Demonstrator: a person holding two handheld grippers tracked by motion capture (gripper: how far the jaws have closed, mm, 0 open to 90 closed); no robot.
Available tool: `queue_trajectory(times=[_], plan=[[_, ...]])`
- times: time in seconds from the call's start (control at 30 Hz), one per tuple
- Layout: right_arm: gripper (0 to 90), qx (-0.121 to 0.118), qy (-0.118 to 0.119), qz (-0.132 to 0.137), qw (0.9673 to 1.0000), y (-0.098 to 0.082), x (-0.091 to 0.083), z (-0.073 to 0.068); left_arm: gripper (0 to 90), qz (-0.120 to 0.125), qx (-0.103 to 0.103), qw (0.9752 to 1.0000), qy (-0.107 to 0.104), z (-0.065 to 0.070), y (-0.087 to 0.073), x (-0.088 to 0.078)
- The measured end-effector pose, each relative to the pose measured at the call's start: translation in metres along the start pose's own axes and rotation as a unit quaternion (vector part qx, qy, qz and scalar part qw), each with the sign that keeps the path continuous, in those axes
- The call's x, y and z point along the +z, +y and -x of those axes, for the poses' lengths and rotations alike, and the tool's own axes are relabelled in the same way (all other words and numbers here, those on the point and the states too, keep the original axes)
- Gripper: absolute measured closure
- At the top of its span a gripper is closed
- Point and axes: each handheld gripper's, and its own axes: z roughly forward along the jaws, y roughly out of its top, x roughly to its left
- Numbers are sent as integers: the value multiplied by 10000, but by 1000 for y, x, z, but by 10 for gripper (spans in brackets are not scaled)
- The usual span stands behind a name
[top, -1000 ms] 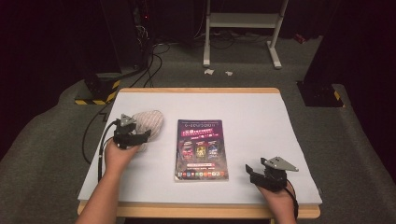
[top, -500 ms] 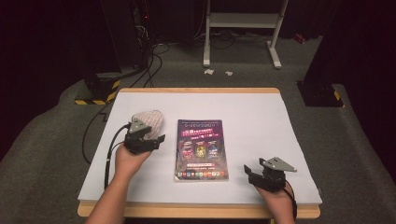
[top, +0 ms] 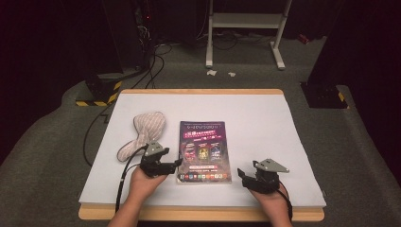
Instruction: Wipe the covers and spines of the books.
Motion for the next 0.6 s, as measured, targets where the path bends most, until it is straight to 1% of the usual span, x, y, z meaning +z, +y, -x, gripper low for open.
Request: queue_trajectory(times=[0.07,0.17,0.2,0.27,0.33,0.37,0.43,0.5,0.57,0.6], plan=[[275,-46,63,-31,10000,4,5,-7,261,-115,29,9999,-21,5,-6,5],[270,-119,155,-99,9998,13,15,-16,270,-232,41,9997,-94,9,-10,11],[273,-103,204,-125,9997,16,19,-18,270,-306,49,9995,-95,10,-10,12],[279,-30,284,-203,9994,23,27,-20,269,-366,47,9993,-116,10,-11,15],[289,-3,330,-241,9992,27,33,-23,272,-431,97,9989,-153,12,-13,17],[295,-12,330,-207,9992,27,34,-25,274,-460,110,9987,-164,13,-13,19],[296,-49,303,-230,9993,25,35,-27,274,-527,141,9983,-180,14,-14,21],[303,42,356,-230,9991,18,37,-28,267,-554,130,9982,-192,15,-14,23],[297,20,353,-366,9987,15,39,-29,267,-554,147,9982,-169,16,-14,24],[297,13,342,-389,9987,14,39,-30,267,-543,150,9983,-157,17,-14,24]])
